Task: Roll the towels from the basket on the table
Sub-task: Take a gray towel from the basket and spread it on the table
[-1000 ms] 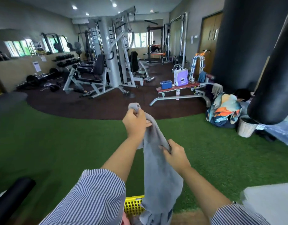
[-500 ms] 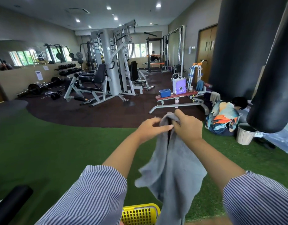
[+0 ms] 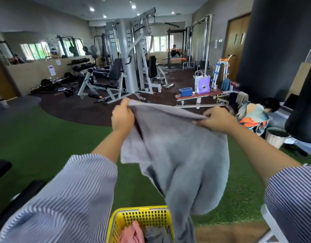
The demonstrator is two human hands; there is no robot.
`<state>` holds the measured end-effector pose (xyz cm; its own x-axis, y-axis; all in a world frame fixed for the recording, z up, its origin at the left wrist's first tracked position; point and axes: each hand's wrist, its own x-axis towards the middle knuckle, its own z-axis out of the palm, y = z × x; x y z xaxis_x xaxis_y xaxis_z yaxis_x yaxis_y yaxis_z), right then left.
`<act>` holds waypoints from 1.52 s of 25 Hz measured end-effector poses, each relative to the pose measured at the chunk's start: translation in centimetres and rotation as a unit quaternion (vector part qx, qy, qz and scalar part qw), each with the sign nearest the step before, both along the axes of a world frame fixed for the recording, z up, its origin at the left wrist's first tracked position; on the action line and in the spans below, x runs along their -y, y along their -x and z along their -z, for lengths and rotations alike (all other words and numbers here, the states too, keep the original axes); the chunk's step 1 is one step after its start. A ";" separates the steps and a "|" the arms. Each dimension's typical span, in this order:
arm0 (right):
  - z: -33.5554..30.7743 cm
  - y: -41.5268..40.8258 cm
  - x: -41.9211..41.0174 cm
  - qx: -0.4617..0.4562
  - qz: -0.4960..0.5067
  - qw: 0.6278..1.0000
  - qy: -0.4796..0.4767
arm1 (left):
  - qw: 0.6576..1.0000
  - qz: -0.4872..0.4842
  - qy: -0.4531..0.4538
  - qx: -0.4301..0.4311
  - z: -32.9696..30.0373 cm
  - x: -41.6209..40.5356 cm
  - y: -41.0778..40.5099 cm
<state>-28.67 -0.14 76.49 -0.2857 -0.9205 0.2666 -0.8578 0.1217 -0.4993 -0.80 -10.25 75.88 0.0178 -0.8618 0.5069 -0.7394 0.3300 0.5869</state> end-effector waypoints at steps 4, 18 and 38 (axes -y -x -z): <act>2.8 0.6 -0.6 0.024 -0.043 0.994 -0.100 | 0.981 -0.138 -0.032 -0.133 -2.4 0.9 -4.9; 3.6 0.7 -1.1 -0.074 0.010 0.997 0.016 | 0.998 0.062 0.028 0.000 0.6 -1.8 2.9; 2.4 33.5 -21.1 -0.072 0.166 0.983 0.004 | 0.971 0.230 -0.034 0.053 6.9 -15.7 39.9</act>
<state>-62.18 20.97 74.04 -0.5290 -0.7808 0.3325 -0.8334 0.4040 -0.3771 -40.67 5.41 68.93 -0.4265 -0.7973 0.4271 -0.5801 0.6035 0.5471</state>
